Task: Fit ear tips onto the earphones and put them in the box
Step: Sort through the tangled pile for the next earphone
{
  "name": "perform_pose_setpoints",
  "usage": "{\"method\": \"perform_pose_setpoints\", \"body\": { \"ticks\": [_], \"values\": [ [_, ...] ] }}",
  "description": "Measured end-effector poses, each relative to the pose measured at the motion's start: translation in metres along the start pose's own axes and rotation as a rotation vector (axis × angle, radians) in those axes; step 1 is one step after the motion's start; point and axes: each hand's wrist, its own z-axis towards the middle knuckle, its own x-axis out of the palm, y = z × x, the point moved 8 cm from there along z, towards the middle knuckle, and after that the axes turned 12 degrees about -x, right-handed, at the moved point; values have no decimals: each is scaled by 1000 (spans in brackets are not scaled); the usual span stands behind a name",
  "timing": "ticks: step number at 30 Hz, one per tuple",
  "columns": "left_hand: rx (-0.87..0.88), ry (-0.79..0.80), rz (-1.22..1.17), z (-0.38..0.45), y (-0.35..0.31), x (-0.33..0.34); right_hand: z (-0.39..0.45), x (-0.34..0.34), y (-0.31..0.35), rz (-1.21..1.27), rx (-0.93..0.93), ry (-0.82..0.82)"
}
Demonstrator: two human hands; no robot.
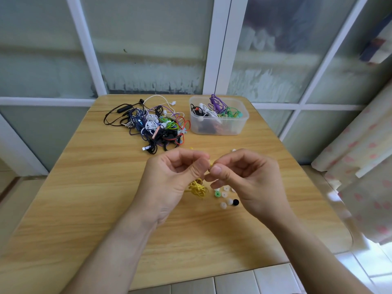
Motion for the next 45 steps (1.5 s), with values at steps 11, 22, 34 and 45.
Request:
{"method": "perform_pose_setpoints", "body": {
  "ticks": [11, 22, 34, 45],
  "values": [
    [4, 0, 89, -1, 3, 3, -2, 3, -1, 72, 19, -35],
    [-20, -3, 84, -2, 2, 0, -4, 0, -15, 118, 135, -8],
    [15, -4, 94, -2, -3, -4, -6, 7, -19, 354, 264, 19],
    [50, 22, 119, -5, -7, 1, -6, 11, -20, 405, 282, 13]
  ]
}}
